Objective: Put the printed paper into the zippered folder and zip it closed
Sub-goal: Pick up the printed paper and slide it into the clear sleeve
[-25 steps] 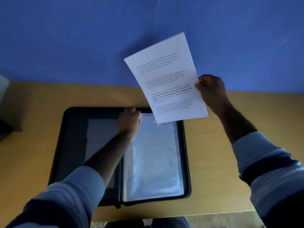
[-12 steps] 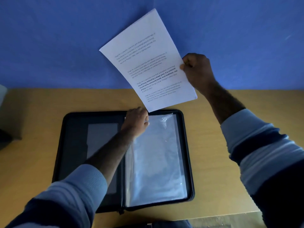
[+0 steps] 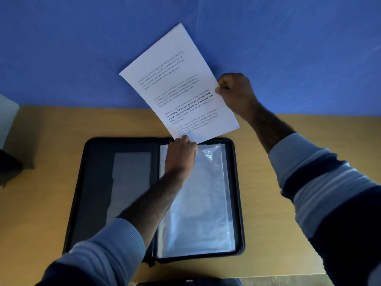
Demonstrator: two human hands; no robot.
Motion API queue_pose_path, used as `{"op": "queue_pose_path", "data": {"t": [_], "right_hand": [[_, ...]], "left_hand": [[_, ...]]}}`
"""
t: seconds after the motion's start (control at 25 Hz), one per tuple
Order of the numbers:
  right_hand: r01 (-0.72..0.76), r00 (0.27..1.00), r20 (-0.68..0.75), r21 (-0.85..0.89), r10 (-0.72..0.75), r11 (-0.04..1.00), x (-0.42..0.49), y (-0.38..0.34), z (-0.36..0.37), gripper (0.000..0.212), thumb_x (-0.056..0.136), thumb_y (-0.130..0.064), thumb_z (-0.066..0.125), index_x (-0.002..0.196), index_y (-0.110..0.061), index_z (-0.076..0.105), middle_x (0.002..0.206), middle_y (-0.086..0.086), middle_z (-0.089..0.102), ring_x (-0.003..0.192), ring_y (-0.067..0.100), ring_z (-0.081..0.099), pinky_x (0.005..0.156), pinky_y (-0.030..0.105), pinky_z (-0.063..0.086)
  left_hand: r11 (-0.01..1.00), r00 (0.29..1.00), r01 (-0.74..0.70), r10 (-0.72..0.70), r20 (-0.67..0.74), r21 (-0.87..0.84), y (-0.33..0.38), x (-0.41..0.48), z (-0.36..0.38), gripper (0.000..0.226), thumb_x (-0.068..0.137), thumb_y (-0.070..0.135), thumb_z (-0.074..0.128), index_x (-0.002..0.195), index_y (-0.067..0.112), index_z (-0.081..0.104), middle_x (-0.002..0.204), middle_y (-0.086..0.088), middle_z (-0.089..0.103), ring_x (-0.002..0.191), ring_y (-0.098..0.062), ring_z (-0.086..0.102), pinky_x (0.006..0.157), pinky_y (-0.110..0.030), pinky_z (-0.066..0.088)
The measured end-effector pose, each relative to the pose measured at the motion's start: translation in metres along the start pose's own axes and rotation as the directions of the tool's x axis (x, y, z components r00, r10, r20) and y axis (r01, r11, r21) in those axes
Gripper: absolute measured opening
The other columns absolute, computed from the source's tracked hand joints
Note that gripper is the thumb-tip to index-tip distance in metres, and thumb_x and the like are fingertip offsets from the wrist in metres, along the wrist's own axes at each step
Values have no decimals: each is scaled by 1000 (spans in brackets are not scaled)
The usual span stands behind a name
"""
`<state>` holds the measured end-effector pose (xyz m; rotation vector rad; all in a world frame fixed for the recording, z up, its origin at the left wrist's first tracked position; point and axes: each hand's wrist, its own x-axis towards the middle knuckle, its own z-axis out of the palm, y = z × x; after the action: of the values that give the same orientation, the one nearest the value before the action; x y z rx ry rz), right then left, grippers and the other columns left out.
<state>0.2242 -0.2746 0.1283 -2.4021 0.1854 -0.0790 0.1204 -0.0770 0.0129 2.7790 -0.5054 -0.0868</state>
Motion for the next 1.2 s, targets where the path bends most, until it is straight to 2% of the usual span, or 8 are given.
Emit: {"op": "queue_pose_path", "data": {"t": [0.24, 0.44, 0.52, 0.68, 0.84, 1.0, 1.12, 1.2], "right_hand": [[8, 998, 68, -6, -8, 1000, 2, 1, 29, 7, 87, -9, 65, 83, -8, 70, 80, 2, 71, 73, 15, 63, 64, 24, 46], [-37, 994, 99, 11, 36, 999, 2, 3, 54, 14, 86, -9, 65, 74, -16, 64, 67, -11, 60, 62, 5, 54, 56, 22, 40], [-49, 995, 91, 13, 47, 999, 2, 5, 61, 11, 85, -9, 64, 75, -14, 64, 67, -10, 59, 62, 8, 53, 56, 24, 40], [-94, 993, 67, 20, 93, 995, -2, 14, 69, 12, 87, -11, 64, 75, -13, 64, 68, -10, 61, 62, 9, 55, 57, 25, 42], [-121, 991, 66, 80, 116, 989, -6, 22, 70, 16, 90, -9, 64, 74, -9, 62, 67, -10, 60, 60, 4, 54, 56, 23, 41], [-153, 987, 65, 125, 146, 980, -10, 26, 72, 16, 93, -10, 61, 77, -8, 62, 74, -8, 65, 66, 4, 60, 56, 20, 42], [-162, 986, 61, 139, 155, 977, -11, 26, 72, 14, 95, -11, 60, 84, -4, 65, 86, -2, 71, 73, 8, 65, 59, 21, 47], [-166, 986, 58, 149, 159, 975, -11, 25, 71, 14, 95, -10, 61, 83, -4, 65, 85, -2, 70, 72, 7, 64, 58, 21, 47]], "left_hand": [[999, 999, 13, -14, -31, -44, -1, 4, -7, 15, 94, 16, 58, 87, 18, 70, 92, -5, 56, 88, -29, 54, 75, -39, 38], [999, 999, 27, -28, -28, -43, 1, 12, -9, 17, 92, 12, 56, 82, 17, 69, 91, -6, 57, 87, -30, 54, 72, -37, 37], [998, 999, 41, -41, -1, -43, 3, 16, -9, 17, 92, 11, 55, 83, 17, 68, 92, -6, 58, 88, -30, 54, 72, -36, 35], [998, 999, 29, -28, 31, -56, 21, 14, -7, 15, 92, 16, 57, 88, 16, 71, 93, -5, 62, 90, -29, 57, 76, -38, 42], [997, 1000, 22, -21, 21, -76, 48, 9, -5, 15, 91, 15, 58, 85, 14, 71, 87, -6, 62, 84, -29, 58, 72, -38, 43], [998, 999, 46, -45, 15, -50, 71, 1, -1, 13, 89, 7, 59, 81, 11, 69, 84, -6, 61, 80, -30, 59, 69, -38, 41], [997, 998, 55, -55, -3, -56, 78, 2, -2, 12, 89, 9, 60, 83, 12, 69, 85, -6, 62, 79, -30, 60, 70, -38, 44], [996, 998, 56, -57, -14, -72, 78, 8, -4, 14, 91, 12, 58, 87, 12, 71, 87, -6, 63, 80, -29, 60, 71, -39, 46]]}}
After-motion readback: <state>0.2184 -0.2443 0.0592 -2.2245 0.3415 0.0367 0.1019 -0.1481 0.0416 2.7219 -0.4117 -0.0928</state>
